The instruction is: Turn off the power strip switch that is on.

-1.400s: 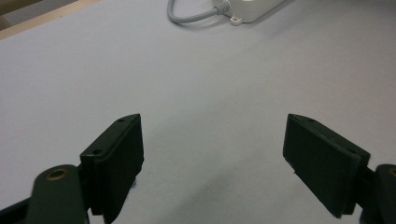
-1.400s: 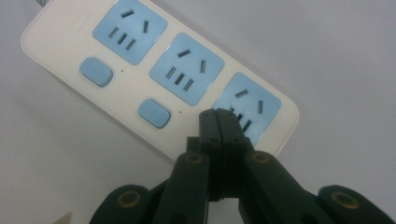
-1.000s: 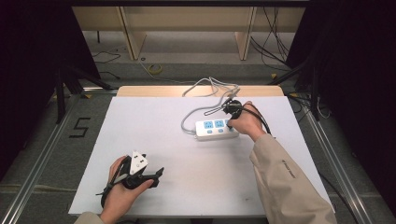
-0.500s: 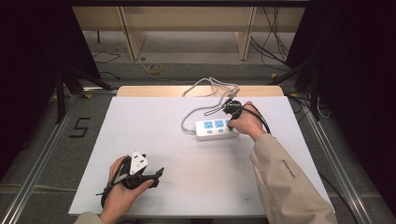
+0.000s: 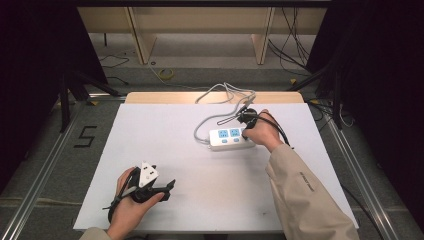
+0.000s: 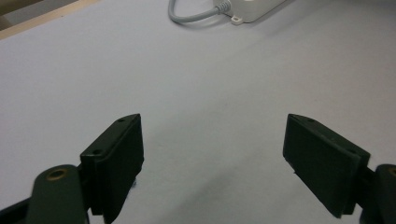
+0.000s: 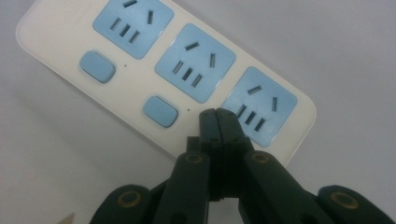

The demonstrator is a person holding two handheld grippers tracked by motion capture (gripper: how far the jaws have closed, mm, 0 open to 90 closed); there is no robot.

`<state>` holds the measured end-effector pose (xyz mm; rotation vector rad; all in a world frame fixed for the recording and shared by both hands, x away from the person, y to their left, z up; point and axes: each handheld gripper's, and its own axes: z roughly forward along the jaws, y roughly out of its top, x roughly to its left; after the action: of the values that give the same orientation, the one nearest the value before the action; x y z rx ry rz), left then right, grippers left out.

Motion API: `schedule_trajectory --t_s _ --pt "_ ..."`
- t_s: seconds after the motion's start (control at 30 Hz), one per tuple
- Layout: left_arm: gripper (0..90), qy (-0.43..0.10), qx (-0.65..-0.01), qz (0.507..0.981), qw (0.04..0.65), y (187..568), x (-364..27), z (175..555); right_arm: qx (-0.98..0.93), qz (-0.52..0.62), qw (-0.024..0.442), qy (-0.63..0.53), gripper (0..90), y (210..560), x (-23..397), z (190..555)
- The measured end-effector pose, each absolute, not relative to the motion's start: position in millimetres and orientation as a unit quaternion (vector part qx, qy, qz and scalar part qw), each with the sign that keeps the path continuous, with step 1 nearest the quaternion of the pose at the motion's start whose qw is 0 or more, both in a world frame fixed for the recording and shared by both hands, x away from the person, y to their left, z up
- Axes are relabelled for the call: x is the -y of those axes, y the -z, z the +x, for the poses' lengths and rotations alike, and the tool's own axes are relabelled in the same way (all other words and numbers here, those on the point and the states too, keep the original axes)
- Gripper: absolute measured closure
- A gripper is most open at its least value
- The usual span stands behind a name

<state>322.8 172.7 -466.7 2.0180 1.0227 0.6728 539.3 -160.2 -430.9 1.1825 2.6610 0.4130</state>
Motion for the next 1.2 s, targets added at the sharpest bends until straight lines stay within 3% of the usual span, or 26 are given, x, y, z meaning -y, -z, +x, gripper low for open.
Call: schedule_trajectory --t_s 1.2 --pt "20.0 -0.263 -0.403 0.790 0.380 467.3 -173.1 322.1 -0.899 0.409 0.094 -0.128 90.0 430.1 164.4 541.0"
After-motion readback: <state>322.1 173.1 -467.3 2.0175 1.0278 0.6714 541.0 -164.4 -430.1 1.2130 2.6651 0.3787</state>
